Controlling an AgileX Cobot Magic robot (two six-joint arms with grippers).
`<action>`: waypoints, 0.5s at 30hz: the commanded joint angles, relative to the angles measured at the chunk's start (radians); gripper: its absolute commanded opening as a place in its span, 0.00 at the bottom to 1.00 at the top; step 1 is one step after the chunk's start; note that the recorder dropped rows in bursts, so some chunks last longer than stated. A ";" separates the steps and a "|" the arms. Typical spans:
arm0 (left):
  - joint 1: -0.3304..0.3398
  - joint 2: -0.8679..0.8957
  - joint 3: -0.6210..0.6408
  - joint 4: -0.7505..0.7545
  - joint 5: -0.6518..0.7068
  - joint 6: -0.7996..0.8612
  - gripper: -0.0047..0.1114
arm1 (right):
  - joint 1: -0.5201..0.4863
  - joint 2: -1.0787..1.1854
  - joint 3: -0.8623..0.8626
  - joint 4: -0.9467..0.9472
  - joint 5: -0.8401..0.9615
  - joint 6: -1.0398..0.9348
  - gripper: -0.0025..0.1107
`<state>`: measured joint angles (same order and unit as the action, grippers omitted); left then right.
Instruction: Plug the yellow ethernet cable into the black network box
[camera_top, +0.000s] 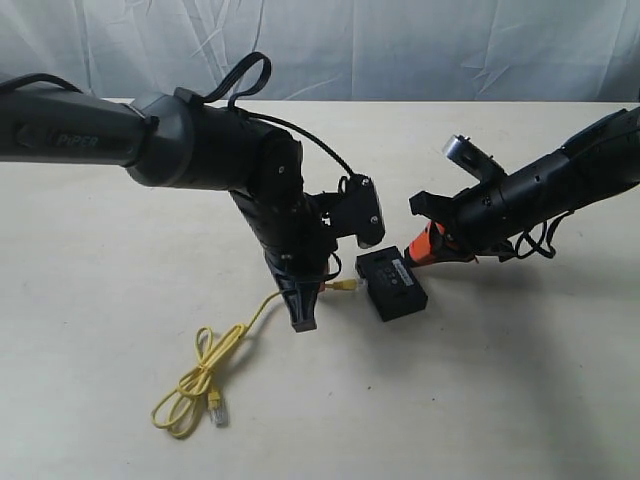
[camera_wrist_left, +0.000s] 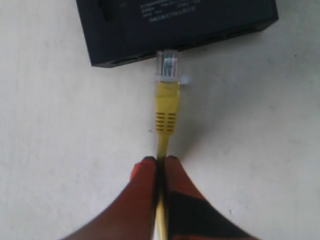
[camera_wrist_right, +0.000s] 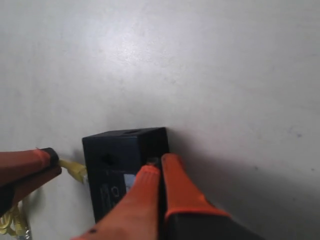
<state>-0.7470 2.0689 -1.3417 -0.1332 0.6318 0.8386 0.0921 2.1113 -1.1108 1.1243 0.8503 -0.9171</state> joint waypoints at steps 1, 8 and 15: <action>-0.002 0.003 -0.004 -0.006 0.021 -0.002 0.04 | 0.001 -0.005 -0.002 0.002 0.005 0.000 0.01; -0.002 0.003 -0.004 -0.016 0.040 -0.002 0.04 | 0.001 -0.005 -0.002 0.002 0.005 0.000 0.01; -0.002 0.003 -0.004 -0.077 0.020 0.039 0.04 | 0.001 -0.005 -0.002 0.002 -0.003 0.000 0.01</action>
<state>-0.7470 2.0689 -1.3417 -0.1919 0.6563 0.8723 0.0921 2.1113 -1.1108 1.1243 0.8482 -0.9171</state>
